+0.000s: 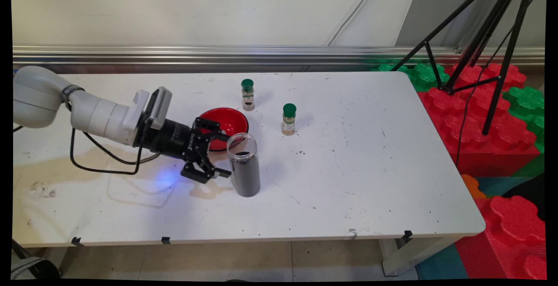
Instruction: Pick up the black seasoning powder from the table
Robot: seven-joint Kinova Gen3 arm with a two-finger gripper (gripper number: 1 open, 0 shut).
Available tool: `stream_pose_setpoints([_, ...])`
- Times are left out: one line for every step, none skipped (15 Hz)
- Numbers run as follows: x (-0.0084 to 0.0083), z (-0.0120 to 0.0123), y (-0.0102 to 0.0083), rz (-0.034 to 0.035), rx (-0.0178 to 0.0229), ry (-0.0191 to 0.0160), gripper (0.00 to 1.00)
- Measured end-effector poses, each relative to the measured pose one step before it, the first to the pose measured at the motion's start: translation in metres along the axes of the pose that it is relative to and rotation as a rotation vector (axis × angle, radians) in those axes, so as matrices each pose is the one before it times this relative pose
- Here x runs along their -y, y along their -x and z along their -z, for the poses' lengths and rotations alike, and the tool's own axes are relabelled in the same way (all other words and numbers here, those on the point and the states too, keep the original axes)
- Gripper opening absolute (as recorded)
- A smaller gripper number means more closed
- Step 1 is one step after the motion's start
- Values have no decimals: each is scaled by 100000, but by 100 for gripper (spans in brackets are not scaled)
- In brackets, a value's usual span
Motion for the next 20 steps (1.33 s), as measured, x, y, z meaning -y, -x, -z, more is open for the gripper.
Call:
stream_pose_setpoints([-40, -235, 33, 116, -142, 158, 100])
stream_pose_setpoints([-54, -256, 49, 129, -101, 223, 100])
stream_pose_setpoints([-68, -240, 65, 123, -79, 290, 100])
stream_pose_setpoints([-62, -195, 79, 47, 6, 240, 100])
stream_pose_setpoints([-40, -163, 73, 76, -22, 170, 100])
stream_pose_setpoints([-38, -151, 69, 6, -16, 161, 100])
stream_pose_setpoints([-36, -226, 100, 64, -51, 165, 100])
stream_pose_setpoints([-10, -239, 90, 98, -94, 104, 100])
stream_pose_setpoints([-11, -218, 72, 47, -88, 98, 100])
stream_pose_setpoints([3, -270, 83, 32, -107, 42, 100])
stream_pose_setpoints([3, -276, 63, 0, -150, 41, 100])
stream_pose_setpoints([3, -233, 51, 10, -141, -47, 100])
stream_pose_setpoints([6, -280, 56, 54, -195, -33, 100])
stream_pose_setpoints([9, -269, 42, 56, -208, -30, 100])
stream_pose_setpoints([-11, -213, 34, 94, -201, -39, 100])
stream_pose_setpoints([-9, -246, 30, 85, -235, -1, 100])
stream_pose_setpoints([-1, -227, 29, 64, -233, -31, 100])
stream_pose_setpoints([-1, -179, 30, 65, -172, -60, 100])
stream_pose_setpoints([7, -214, 25, 119, -185, -40, 100])
stream_pose_setpoints([5, -182, 26, 100, -172, -70, 100])
